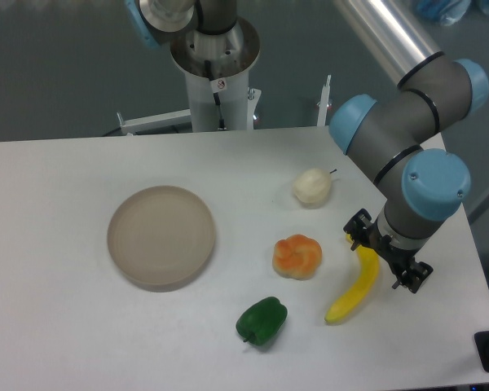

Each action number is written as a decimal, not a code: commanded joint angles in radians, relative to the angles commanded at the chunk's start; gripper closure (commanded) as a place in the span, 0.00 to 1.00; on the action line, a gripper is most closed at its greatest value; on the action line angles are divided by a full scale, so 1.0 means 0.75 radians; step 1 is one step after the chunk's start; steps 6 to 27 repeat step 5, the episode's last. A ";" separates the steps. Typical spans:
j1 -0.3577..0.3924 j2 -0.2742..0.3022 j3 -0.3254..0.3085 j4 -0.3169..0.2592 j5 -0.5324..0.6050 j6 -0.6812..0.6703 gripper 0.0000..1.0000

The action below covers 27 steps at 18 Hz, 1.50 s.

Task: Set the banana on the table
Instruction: 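Lower the banana onto the table, open the gripper and raise it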

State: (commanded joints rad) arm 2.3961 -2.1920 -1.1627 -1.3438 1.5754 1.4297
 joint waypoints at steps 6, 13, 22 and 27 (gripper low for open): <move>0.000 -0.008 0.000 0.000 -0.008 0.039 0.00; 0.000 -0.008 0.000 0.000 -0.008 0.039 0.00; 0.000 -0.008 0.000 0.000 -0.008 0.039 0.00; 0.000 -0.008 0.000 0.000 -0.008 0.039 0.00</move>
